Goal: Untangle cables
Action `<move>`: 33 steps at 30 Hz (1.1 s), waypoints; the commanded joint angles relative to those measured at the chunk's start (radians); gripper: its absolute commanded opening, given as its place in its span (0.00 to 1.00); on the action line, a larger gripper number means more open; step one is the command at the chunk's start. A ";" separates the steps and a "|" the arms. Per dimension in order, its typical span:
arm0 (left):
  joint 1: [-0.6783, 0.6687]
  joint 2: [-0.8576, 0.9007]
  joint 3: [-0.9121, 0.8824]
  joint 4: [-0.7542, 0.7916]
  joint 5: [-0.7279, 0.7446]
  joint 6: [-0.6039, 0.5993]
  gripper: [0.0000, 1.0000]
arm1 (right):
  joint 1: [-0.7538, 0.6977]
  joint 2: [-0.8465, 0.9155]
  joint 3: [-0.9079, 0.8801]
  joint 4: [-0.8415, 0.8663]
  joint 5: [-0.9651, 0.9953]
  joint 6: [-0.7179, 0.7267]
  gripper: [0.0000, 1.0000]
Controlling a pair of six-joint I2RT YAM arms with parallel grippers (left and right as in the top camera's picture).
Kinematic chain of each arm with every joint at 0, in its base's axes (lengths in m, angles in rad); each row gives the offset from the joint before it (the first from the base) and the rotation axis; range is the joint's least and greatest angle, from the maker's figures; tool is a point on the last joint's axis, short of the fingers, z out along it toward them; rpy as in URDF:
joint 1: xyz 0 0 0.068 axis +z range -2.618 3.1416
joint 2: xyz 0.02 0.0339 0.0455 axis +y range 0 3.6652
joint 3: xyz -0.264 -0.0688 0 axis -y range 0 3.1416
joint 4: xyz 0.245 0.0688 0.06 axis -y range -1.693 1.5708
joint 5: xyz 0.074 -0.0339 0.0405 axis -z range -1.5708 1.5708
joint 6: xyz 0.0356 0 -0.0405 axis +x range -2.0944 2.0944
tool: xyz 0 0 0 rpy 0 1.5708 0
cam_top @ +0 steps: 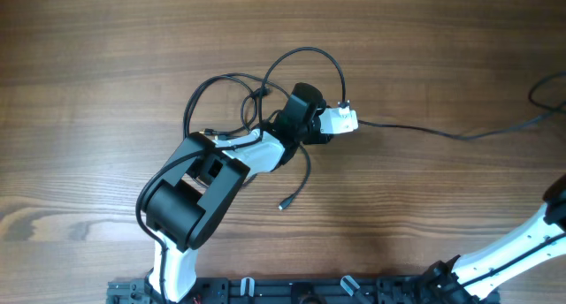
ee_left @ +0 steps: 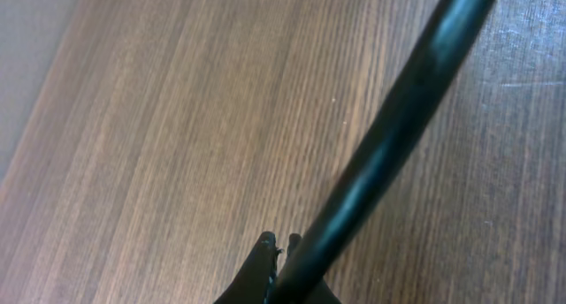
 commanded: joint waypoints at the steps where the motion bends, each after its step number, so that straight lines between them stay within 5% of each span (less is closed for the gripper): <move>1: -0.003 0.019 -0.005 -0.006 0.048 -0.018 0.04 | -0.059 0.022 0.012 -0.006 0.028 -0.058 0.05; 14: -0.006 0.019 -0.005 0.002 0.151 -0.127 0.04 | -0.107 0.022 0.012 -0.049 -0.018 -0.059 0.10; 17: -0.005 0.019 -0.005 -0.015 0.151 -0.126 0.06 | -0.107 0.023 0.012 -0.049 -0.018 -0.057 0.38; 22: -0.006 0.019 -0.005 -0.032 0.151 -0.126 0.19 | -0.107 0.023 0.012 -0.050 -0.018 -0.057 0.51; 28: -0.006 0.019 -0.005 -0.040 0.151 -0.127 0.22 | -0.108 0.023 0.012 -0.087 -0.053 -0.079 0.67; 29: -0.006 0.019 -0.005 -0.040 0.151 -0.127 0.22 | -0.108 0.023 0.012 -0.100 -0.069 -0.094 0.74; 30: -0.006 0.019 -0.005 -0.040 0.151 -0.127 0.22 | -0.108 0.023 0.012 -0.110 -0.086 -0.106 0.92; 33: -0.007 0.019 -0.005 -0.043 0.159 -0.182 0.20 | -0.108 0.023 0.012 -0.136 -0.089 -0.112 1.00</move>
